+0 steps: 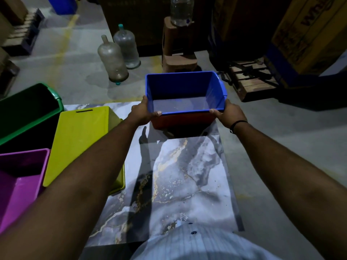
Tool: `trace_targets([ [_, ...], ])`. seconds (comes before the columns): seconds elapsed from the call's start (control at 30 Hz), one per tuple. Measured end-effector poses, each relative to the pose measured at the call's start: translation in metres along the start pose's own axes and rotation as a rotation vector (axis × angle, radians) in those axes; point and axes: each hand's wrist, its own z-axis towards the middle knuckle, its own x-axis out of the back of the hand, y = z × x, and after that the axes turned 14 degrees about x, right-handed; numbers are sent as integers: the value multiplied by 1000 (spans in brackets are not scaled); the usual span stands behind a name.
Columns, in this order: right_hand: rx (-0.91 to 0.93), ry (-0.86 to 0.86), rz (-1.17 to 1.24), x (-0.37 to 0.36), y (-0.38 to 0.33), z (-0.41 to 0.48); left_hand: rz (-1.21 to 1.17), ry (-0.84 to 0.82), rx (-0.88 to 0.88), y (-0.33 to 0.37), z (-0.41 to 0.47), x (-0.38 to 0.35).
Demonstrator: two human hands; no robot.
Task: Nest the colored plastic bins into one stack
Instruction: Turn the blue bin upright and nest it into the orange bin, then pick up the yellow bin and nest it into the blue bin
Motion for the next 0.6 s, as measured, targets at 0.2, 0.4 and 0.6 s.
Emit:
trace_targets([
  [0.2,-21,68,-194,-3,-14,-16,77,254,-69,4,-42,-1],
  [0.4,278,270,-258,-23,-63,-50,-80,615,-209,-32,-90,13],
  [0.6,505,224,-219,-61,-138,-60,-61,786,-146,-82,-120,54],
])
